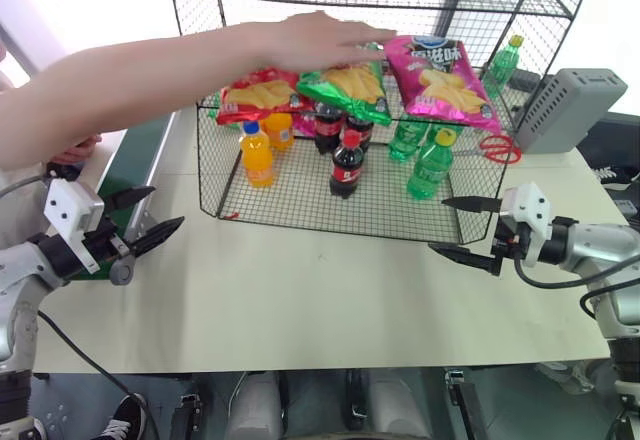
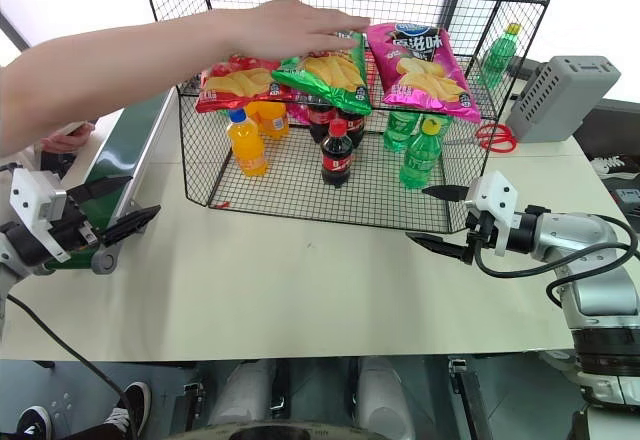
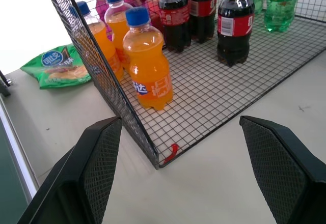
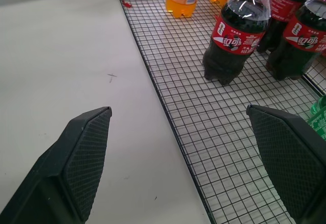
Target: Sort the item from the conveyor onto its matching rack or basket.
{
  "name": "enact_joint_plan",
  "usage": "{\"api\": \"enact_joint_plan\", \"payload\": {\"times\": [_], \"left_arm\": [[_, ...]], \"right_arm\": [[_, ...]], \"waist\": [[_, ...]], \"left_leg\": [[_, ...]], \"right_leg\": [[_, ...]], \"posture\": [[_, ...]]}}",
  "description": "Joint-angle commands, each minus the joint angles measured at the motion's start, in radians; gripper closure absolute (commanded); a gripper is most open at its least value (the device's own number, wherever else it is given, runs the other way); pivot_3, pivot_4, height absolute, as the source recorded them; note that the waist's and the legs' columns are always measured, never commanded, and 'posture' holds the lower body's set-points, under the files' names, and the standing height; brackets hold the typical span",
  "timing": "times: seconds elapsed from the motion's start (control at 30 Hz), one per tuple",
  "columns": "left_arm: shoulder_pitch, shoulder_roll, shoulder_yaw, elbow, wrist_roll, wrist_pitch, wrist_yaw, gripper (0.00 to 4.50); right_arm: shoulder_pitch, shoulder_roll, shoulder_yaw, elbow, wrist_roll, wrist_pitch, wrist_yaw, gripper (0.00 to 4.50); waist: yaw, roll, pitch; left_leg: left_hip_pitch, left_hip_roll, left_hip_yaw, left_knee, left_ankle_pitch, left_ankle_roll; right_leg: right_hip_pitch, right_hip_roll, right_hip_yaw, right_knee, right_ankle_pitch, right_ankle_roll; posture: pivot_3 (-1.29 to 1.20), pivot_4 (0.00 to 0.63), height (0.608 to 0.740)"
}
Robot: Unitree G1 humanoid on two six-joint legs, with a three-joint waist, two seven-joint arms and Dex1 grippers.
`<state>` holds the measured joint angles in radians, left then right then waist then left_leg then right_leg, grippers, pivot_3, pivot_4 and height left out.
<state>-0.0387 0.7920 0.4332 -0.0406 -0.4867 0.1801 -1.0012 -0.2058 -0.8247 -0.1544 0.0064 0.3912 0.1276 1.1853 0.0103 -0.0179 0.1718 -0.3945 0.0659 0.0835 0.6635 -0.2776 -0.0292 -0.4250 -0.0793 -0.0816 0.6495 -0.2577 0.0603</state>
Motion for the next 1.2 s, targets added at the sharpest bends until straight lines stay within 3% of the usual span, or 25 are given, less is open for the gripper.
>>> {"api": "enact_joint_plan", "payload": {"times": [0.03,1.2], "left_arm": [[-0.014,0.01,0.013,-0.005,-0.007,-0.02,-0.006,0.58],[0.026,-0.01,-0.013,-0.054,0.004,-0.03,0.001,0.58]], "right_arm": [[-0.013,-0.003,-0.002,-0.02,-0.006,-0.021,-0.004,0.08],[-0.039,-0.011,0.016,-0.009,-0.018,-0.025,0.005,0.08]], "waist": [[0.0,0.0,0.0],[0.0,0.0,0.0]], "left_leg": [[0.0,0.0,0.0,0.0,0.0,0.0],[0.0,0.0,0.0,0.0,0.0,0.0]], "right_leg": [[0.0,0.0,0.0,0.0,0.0,0.0],[0.0,0.0,0.0,0.0,0.0,0.0]], "posture": [[0.0,0.15,0.74],[0.0,0.15,0.74]]}}
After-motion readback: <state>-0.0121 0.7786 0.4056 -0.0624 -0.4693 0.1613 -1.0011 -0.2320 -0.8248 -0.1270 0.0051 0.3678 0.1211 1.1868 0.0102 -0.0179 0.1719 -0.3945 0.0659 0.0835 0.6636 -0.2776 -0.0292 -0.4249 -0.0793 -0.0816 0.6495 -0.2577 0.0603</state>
